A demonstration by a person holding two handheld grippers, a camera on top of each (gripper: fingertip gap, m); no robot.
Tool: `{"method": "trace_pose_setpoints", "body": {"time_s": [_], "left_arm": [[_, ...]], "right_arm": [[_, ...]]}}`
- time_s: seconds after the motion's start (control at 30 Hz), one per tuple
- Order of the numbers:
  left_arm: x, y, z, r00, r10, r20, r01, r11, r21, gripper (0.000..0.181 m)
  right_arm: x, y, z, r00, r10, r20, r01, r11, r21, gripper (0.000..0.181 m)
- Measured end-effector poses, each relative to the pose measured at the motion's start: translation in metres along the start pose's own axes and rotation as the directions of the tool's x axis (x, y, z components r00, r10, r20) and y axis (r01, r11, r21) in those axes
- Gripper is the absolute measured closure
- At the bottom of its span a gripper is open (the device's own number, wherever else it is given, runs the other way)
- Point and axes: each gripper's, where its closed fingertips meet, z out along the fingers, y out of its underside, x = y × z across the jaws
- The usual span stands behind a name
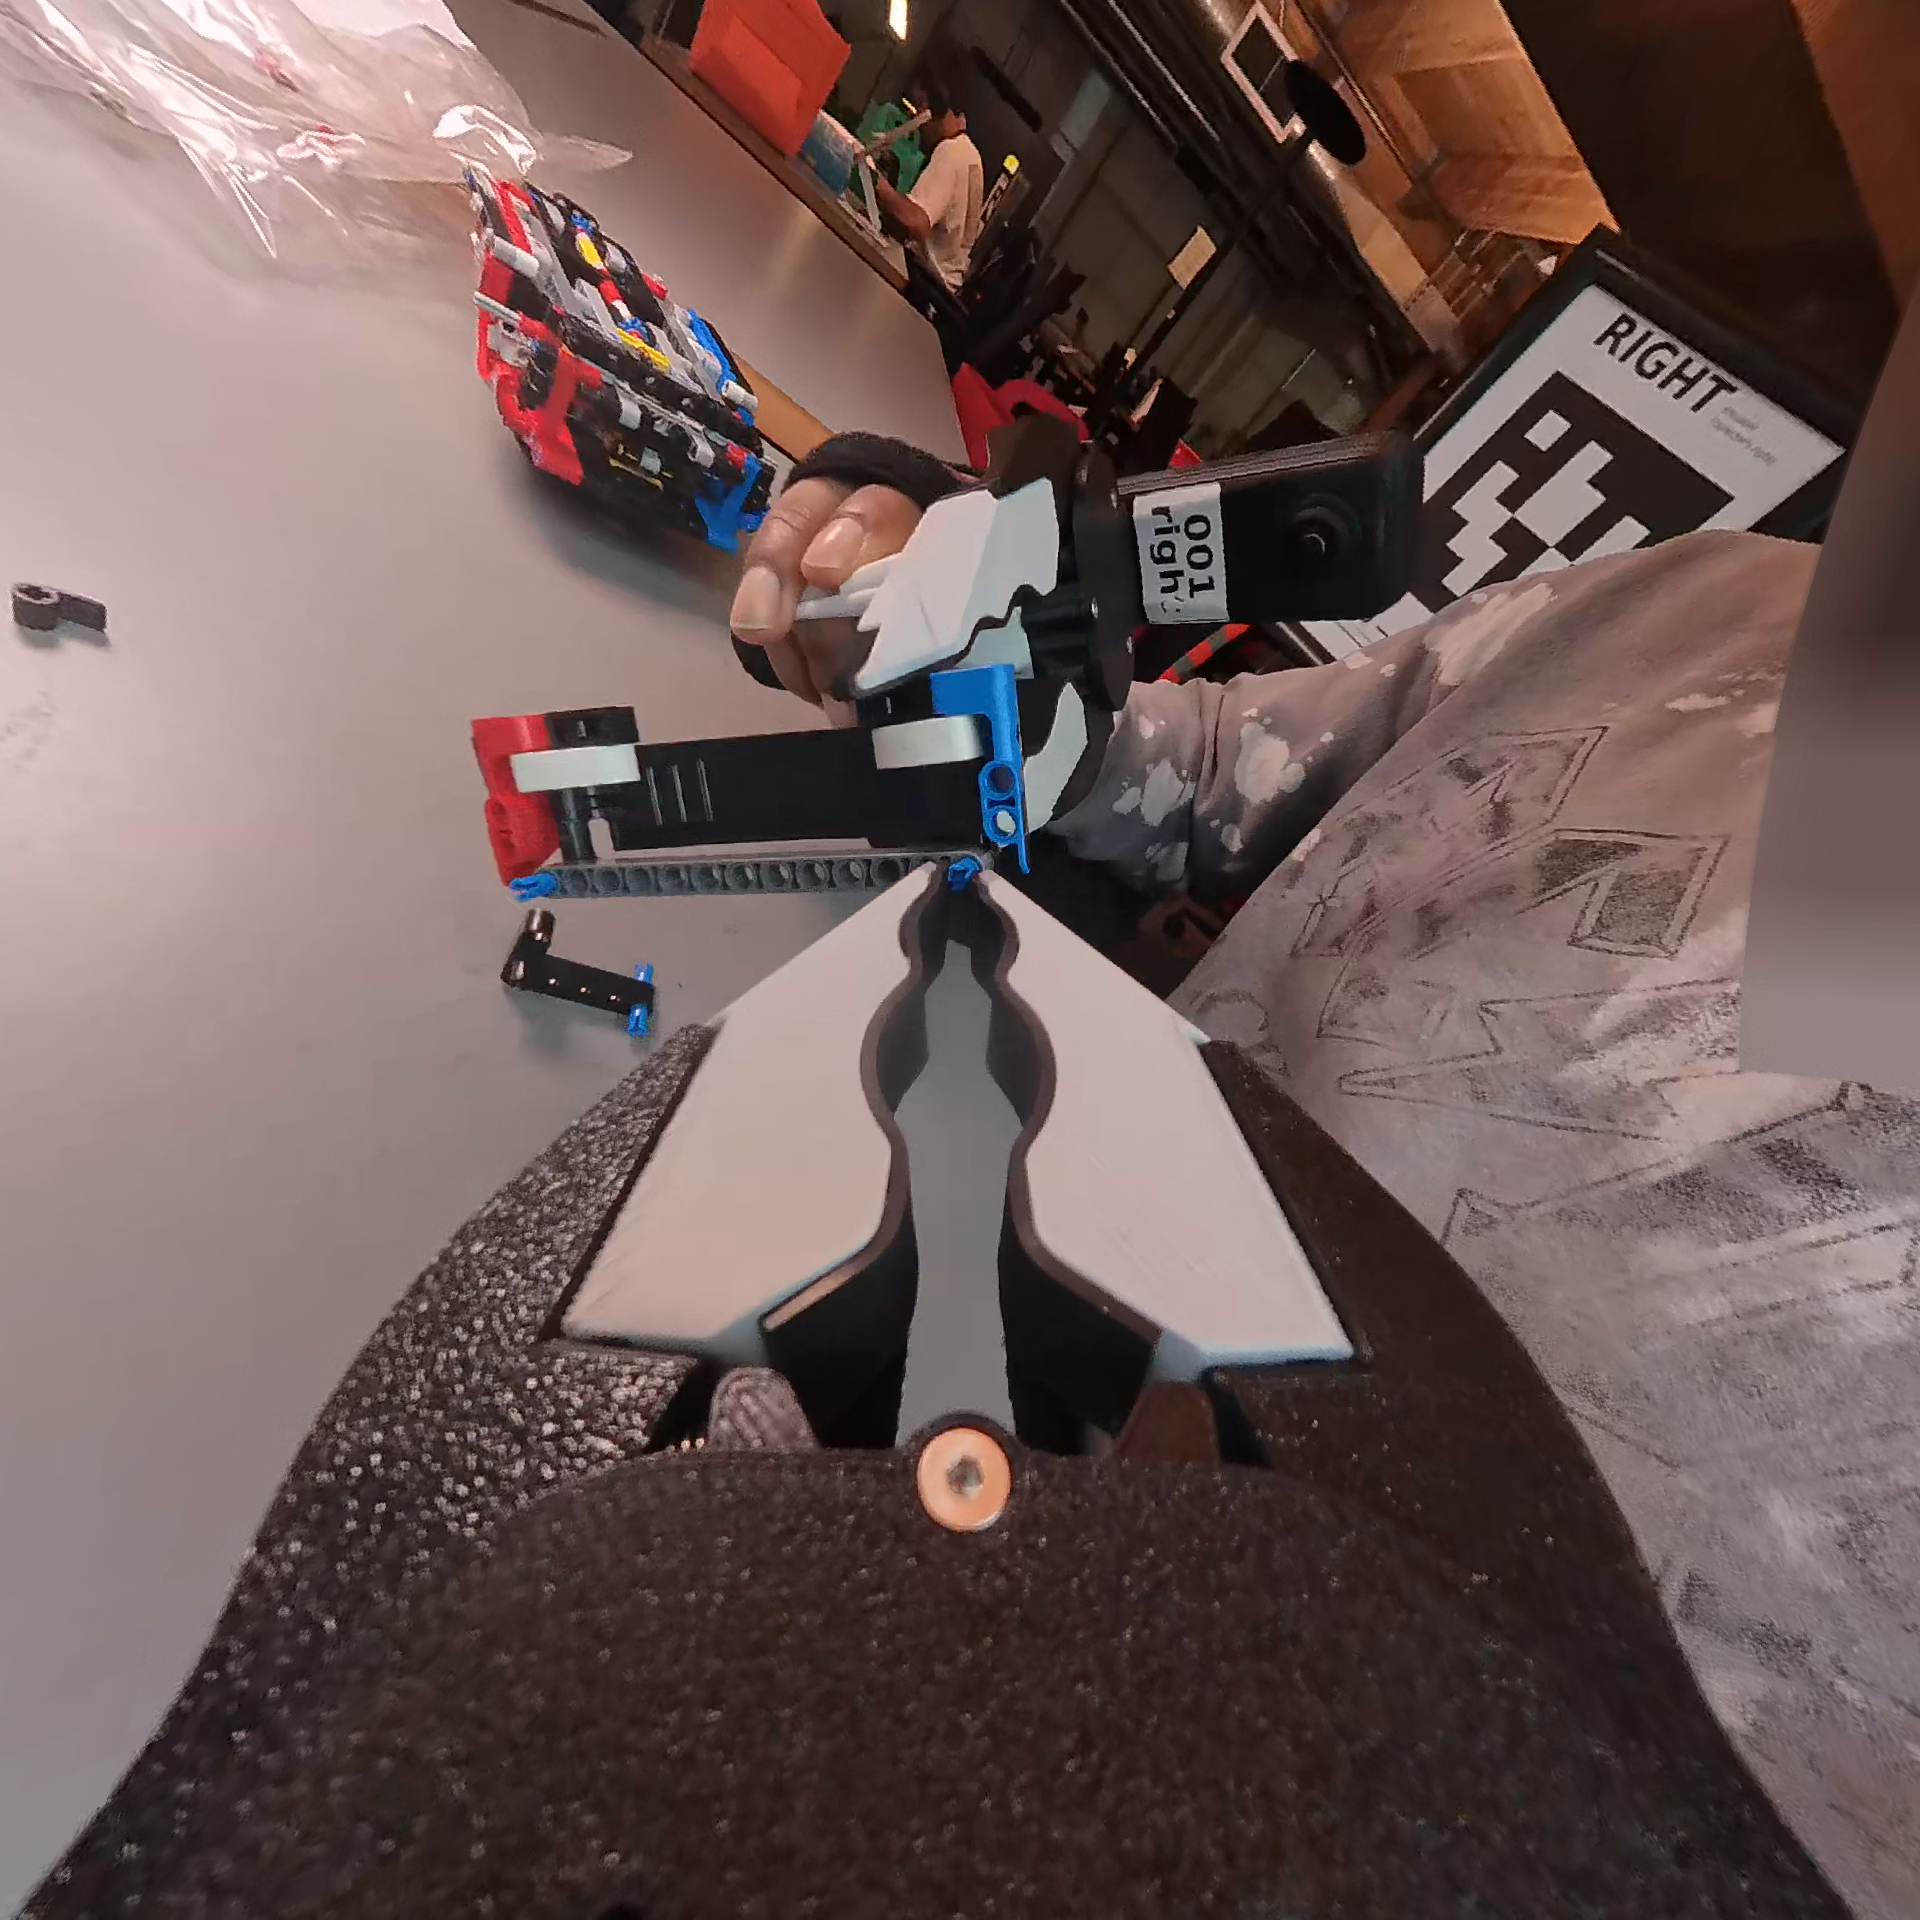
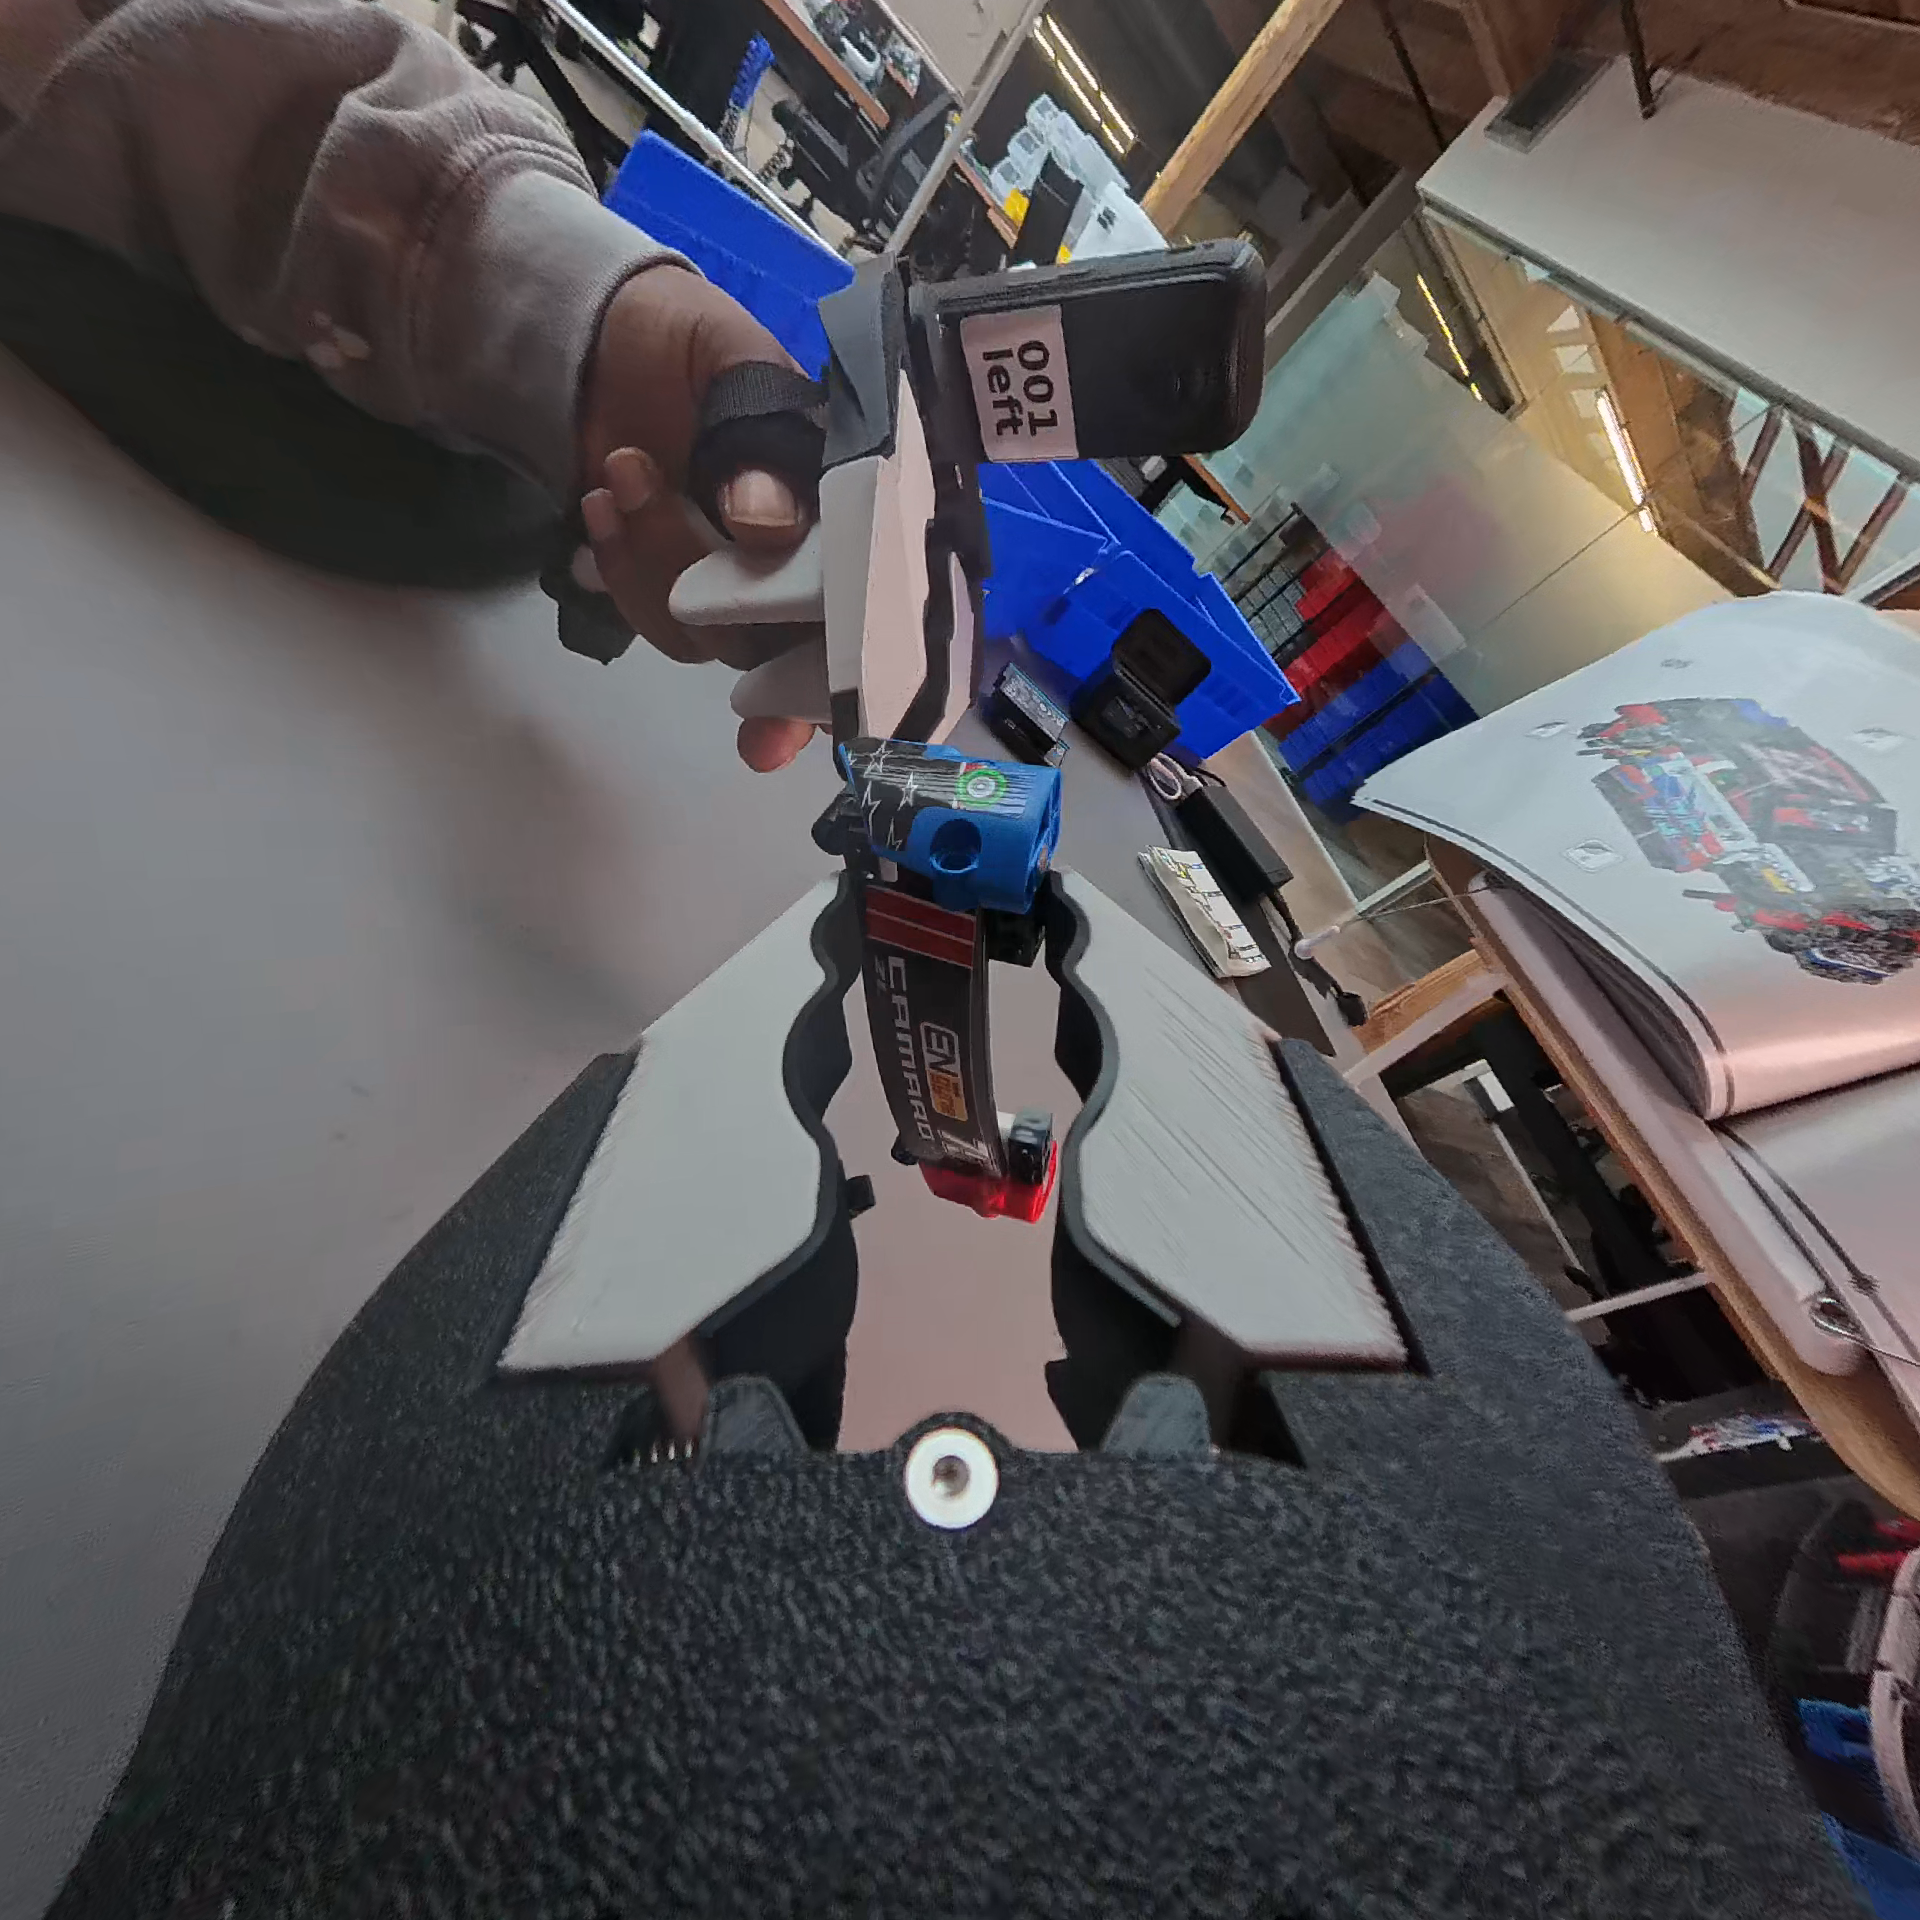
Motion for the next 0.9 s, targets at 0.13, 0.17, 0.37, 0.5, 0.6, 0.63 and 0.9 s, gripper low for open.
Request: {"method": "trace_pose_setpoints", "body": {"time_s": [0.13, 0.17, 0.37, 0.5, 0.6, 0.63, 0.9], "left_arm": [[0.003, -0.004, 0.0, 1.0, 0.003, -0.012, -0.003, 1.0, 0.012, 0.181], [0.002, -0.003, 0.0, 1.0, 0.002, -0.012, -0.002, 1.0, 0.012, 0.181], [0.0, -0.006, 0.0, 1.0, -0.013, -0.006, 0.014, 0.999, 0.034, 0.181], [-0.009, -0.015, -0.009, 0.996, -0.086, -0.011, 0.087, 0.989, 0.12, 0.18], [-0.017, -0.025, -0.014, 0.99, -0.139, -0.011, 0.138, 0.97, 0.198, 0.18], [-0.019, -0.028, -0.015, 0.987, -0.159, -0.018, 0.158, 0.961, 0.228, 0.18], [-0.019, -0.041, -0.018, 0.982, -0.182, -0.04, 0.185, 0.927, 0.327, 0.181]], "right_arm": [[0.002, -0.003, -0.002, 0.999, 0.033, 0.007, -0.033, 0.999, 0.026, 0.146], [0.002, -0.003, -0.002, 0.999, 0.031, 0.009, -0.031, 0.999, 0.027, 0.146], [0.003, 0.002, 0.0, 0.99, 0.137, 0.035, -0.138, 0.99, 0.023, 0.145], [0.022, 0.008, -0.005, 0.987, 0.149, -0.065, -0.15, 0.989, -0.001, 0.129], [0.027, -0.013, -0.013, 0.988, 0.118, -0.099, -0.11, 0.991, 0.08, 0.144], [0.022, -0.018, -0.013, 0.991, 0.098, -0.087, -0.09, 0.992, 0.09, 0.157], [0.018, -0.008, 0.01, 0.938, 0.339, -0.072, -0.335, 0.94, 0.061, 0.161]]}}
